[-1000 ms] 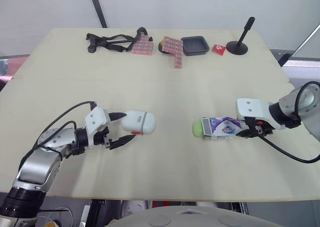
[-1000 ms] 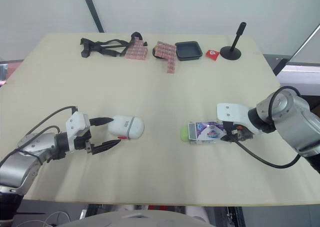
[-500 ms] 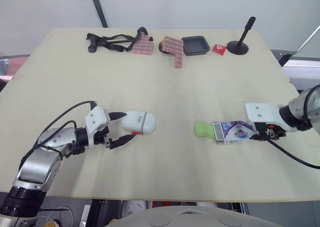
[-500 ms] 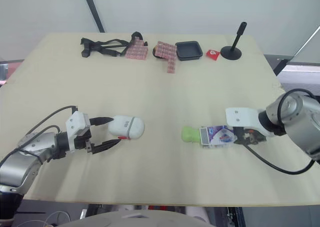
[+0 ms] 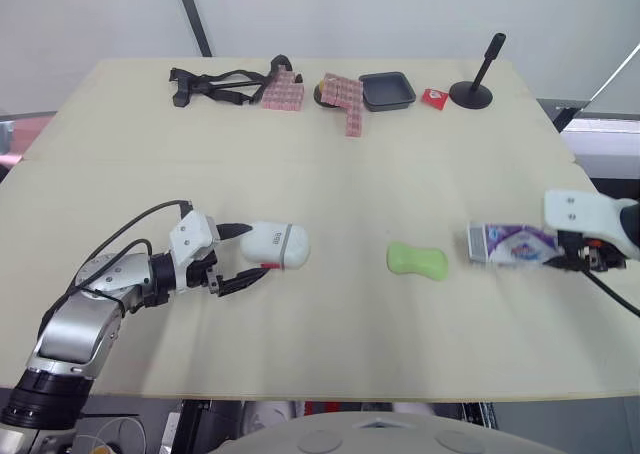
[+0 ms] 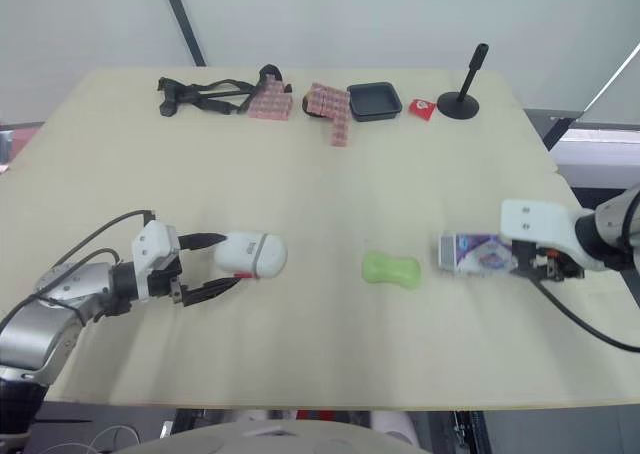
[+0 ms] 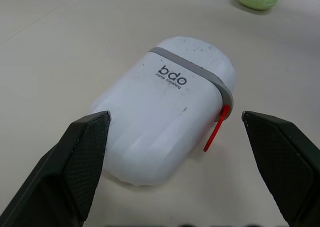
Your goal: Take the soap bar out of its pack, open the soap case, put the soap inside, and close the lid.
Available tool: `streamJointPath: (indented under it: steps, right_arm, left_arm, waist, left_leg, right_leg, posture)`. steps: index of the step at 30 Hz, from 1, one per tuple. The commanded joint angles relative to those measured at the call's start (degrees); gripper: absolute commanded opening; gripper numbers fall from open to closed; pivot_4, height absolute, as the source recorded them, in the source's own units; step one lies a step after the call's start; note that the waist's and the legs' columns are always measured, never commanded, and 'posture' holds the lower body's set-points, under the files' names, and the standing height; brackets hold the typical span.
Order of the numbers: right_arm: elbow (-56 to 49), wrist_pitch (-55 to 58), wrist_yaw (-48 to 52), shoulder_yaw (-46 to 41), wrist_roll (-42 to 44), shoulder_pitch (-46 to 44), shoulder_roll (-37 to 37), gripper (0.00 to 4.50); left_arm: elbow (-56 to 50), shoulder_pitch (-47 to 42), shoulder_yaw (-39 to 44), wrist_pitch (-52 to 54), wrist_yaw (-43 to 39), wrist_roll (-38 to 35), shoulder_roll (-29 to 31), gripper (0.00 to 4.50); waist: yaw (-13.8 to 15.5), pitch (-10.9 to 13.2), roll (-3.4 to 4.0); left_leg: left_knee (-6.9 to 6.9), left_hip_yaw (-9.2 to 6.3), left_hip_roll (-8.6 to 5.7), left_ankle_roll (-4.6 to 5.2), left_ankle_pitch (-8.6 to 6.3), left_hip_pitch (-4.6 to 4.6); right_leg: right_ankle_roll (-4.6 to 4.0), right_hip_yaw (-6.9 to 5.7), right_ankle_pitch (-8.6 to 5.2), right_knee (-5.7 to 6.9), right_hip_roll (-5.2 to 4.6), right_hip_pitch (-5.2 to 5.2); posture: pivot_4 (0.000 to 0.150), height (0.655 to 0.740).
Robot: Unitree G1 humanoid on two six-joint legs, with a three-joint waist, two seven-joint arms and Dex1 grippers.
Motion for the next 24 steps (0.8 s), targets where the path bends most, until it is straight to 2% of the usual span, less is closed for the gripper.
streamJointPath:
  steps: [1, 5, 13, 21, 24]
  right_arm:
    - [2.41, 23.91, -9.83, -2.29, 2.33, -8.82, 7.53, 2.03]
    - [2.44, 35.83, -16.54, -3.71, 3.1, -12.42, 13.3, 2.03]
    - [6.64, 46.44, -28.14, -8.32, 3.73, -20.15, 23.04, 2.03]
    - [4.79, 45.22, -31.16, -6.29, 6.17, -18.57, 22.87, 4.48]
    - [3.51, 43.83, -30.56, -5.78, 7.41, -18.13, 20.46, 4.48]
  left_arm:
    - [0.94, -0.75, -1.4, -0.17, -0.78, 0.64, -0.3, 4.5]
    - [2.14, -2.12, -1.75, -0.29, -1.08, 0.61, -0.21, 4.5]
    - [3.98, -4.94, -3.07, -0.88, -2.18, 1.15, -0.47, 4.5]
    - [4.78, -6.13, -3.5, -1.08, -2.6, 1.14, -0.38, 4.5]
    - [4.75, -6.18, -3.39, -1.07, -2.62, 1.24, -0.37, 4.5]
  waist:
    - [-0.12, 0.0, 0.02]
    - [0.92, -0.03, 0.15]
    - [2.28, 0.02, 0.37]
    - [2.7, 0.03, 0.39]
    - [2.7, 0.04, 0.4]
  left_leg:
    - [0.02, 0.0, -0.01, 0.01, 0.01, 0.0]
    - [0.0, 0.0, 0.0, 0.0, 0.01, -0.01]
    - [-0.03, 0.09, -0.02, -0.03, 0.02, 0.06]
    - [-0.1, 0.1, -0.03, -0.06, 0.0, 0.03]
    - [-0.12, 0.1, -0.03, -0.07, 0.0, 0.04]
  right_leg:
    - [0.0, 0.01, 0.0, 0.03, 0.0, 0.0]
    - [-0.01, -0.02, 0.0, 0.02, 0.03, 0.0]
    - [0.0, 0.03, 0.01, 0.05, 0.07, -0.02]
    - [0.01, 0.04, 0.01, 0.04, 0.23, -0.01]
    - [0.01, 0.04, 0.01, 0.02, 0.23, -0.01]
  posture:
    - [0.15, 0.74]
    - [0.15, 0.74]
    - [0.15, 0.74]
    - [0.15, 0.74]
    - [0.15, 0.74]
